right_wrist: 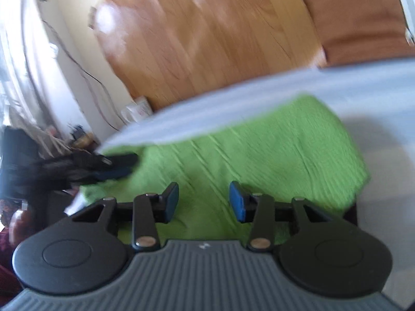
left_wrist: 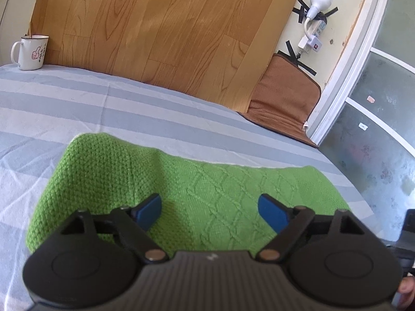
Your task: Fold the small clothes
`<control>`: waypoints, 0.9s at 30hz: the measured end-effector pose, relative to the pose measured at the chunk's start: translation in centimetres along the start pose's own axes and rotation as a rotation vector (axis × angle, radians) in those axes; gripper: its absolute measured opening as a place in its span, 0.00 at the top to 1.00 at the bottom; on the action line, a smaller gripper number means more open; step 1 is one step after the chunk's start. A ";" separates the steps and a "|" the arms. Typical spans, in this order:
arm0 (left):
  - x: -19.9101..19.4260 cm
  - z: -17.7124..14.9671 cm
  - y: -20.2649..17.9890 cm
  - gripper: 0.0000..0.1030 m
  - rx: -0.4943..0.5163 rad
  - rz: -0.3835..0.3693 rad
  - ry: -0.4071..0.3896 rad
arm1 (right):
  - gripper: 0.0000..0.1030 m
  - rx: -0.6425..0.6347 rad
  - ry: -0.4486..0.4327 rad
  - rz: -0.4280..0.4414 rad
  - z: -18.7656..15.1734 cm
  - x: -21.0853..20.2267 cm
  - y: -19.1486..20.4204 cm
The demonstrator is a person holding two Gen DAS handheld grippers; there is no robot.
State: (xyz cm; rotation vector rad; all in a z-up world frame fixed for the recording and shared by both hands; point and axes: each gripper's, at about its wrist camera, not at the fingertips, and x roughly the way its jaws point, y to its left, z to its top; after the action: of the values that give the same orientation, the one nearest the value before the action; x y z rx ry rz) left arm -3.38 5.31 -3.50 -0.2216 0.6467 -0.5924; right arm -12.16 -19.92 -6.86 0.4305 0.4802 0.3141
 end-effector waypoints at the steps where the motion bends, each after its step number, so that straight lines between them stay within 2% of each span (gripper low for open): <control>1: 0.1 -0.1 -0.2 0.15 0.011 0.005 0.000 | 0.49 0.018 -0.006 0.011 -0.2 0.1 -0.1; 4: 0.2 -0.3 -0.8 0.10 0.047 0.014 0.006 | 0.36 -0.008 -0.021 0.027 -0.5 0.1 0.6; 7: 0.4 -0.5 -1.0 0.00 0.056 -0.012 0.017 | 0.28 -0.020 -0.035 0.043 -0.8 0.2 0.9; 9: 0.4 -0.5 -1.0 0.00 0.059 -0.012 0.020 | 0.25 -0.020 -0.042 0.052 -0.8 0.3 0.9; 21: 0.6 -0.4 -0.4 0.00 0.032 -0.030 0.028 | 0.19 -0.046 -0.063 0.067 -1.1 -0.2 1.0; 27: 0.7 -0.7 -1.1 0.00 0.074 -0.004 0.025 | 0.19 -0.054 -0.065 0.064 -1.2 -0.1 1.1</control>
State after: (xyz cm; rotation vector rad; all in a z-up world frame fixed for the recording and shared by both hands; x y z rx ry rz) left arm -3.86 4.03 -4.02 -0.1468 0.6473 -0.6223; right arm -13.10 -18.63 -7.26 0.4027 0.3947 0.3728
